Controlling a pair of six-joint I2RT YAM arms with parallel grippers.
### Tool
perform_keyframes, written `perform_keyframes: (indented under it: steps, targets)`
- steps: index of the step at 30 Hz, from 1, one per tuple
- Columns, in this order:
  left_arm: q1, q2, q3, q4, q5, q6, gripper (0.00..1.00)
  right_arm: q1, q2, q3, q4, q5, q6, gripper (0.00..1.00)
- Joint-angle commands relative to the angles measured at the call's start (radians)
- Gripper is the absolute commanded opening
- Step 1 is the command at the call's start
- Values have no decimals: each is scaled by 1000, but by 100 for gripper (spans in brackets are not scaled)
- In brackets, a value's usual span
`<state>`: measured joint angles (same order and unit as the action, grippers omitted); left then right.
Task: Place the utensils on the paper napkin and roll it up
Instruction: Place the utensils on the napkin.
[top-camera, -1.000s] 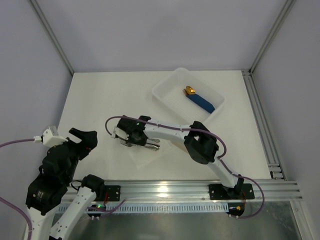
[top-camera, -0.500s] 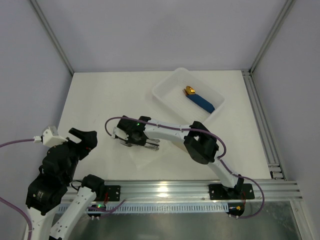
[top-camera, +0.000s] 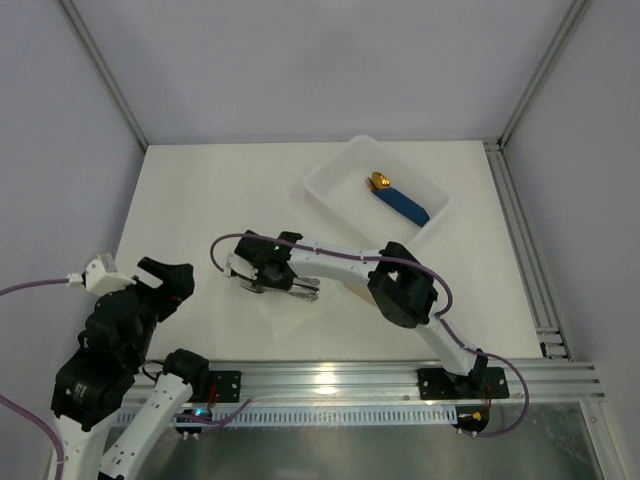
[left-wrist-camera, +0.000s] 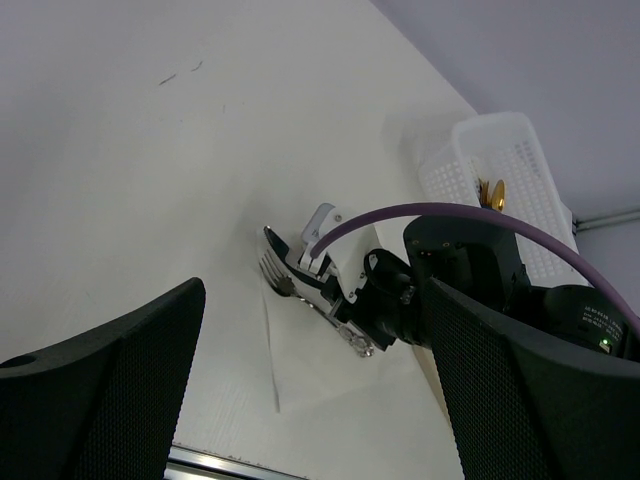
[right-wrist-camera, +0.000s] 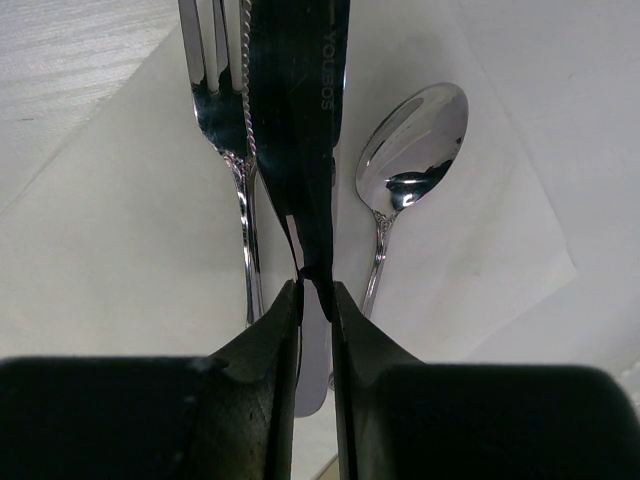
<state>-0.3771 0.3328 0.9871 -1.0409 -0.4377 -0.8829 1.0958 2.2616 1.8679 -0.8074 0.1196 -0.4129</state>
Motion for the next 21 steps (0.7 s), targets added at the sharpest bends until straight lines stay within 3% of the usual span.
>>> perform_keyframes:
  steps: [1, 21]
  targets:
    - [4, -11, 25, -7, -19, 9, 90, -2, -10, 19, 28, 17, -12, 8]
    - [4, -21, 32, -21, -32, 13, 90, -2, 7, 13, 28, -11, -3, 17]
